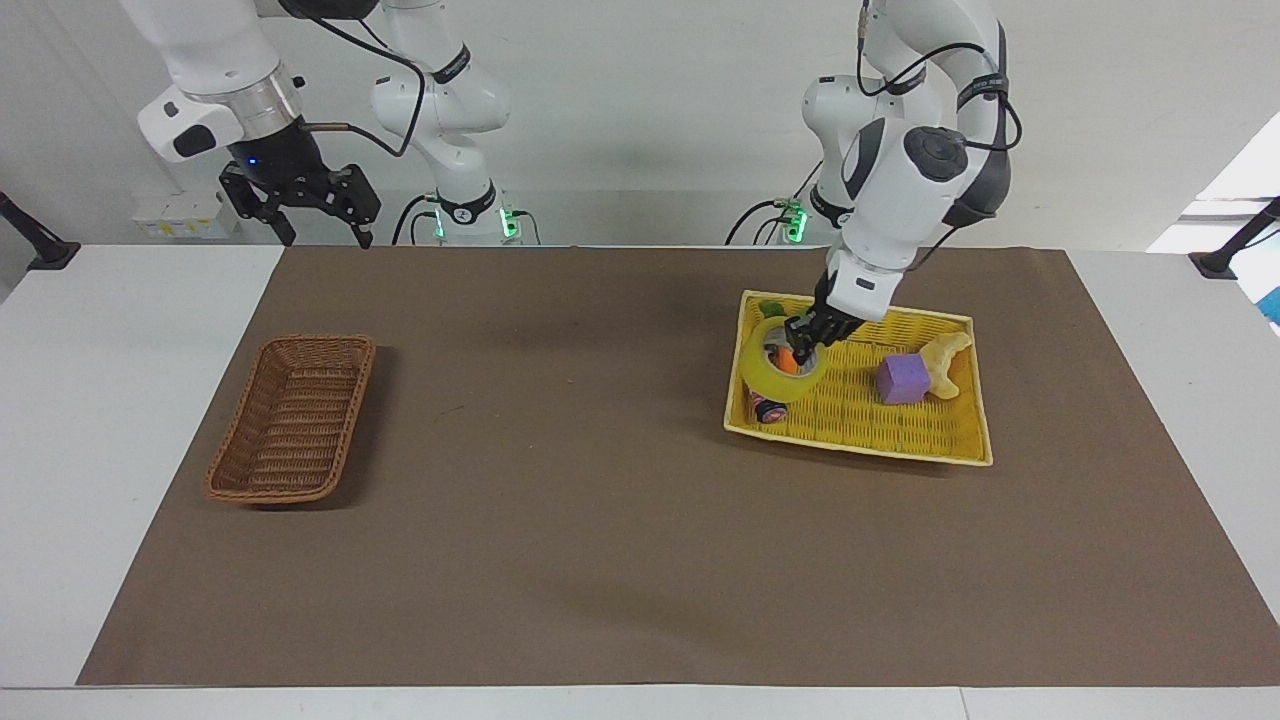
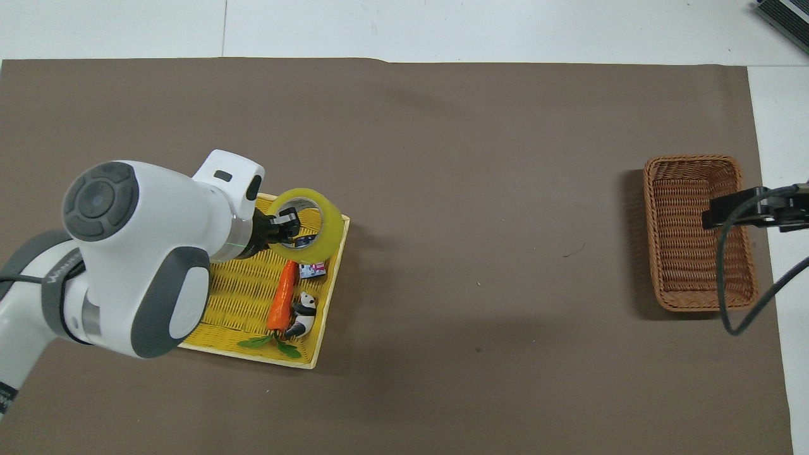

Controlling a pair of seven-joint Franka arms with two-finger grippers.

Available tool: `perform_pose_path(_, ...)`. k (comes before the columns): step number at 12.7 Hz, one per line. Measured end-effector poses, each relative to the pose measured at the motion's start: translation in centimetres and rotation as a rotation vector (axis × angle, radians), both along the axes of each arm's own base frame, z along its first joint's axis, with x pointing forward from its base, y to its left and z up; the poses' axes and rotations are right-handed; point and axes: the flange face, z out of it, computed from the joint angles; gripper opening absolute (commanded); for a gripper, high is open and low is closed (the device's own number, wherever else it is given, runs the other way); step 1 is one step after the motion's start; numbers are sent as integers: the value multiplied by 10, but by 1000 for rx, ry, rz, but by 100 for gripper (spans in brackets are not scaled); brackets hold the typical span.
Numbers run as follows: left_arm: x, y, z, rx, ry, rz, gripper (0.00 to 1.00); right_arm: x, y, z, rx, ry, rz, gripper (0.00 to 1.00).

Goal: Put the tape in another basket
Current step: 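Carry the tape toward the right gripper while the right gripper reaches it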

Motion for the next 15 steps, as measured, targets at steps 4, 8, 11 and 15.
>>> perform_pose_path(4,-42,-89,13,-136,-14,-89,0,15,80,-25,79,-63,149,100)
perform_pose_path(8,-70,-140,27,-326,-7,-61,0,23,132,-49,200,-54,186,100)
perform_pose_path(11,-78,-159,39,-426,-46,16,0,18,146,-58,334,-11,165,100)
perform_pose_path(15,-77,-171,42,-470,-68,72,0,2,158,-70,386,45,177,100)
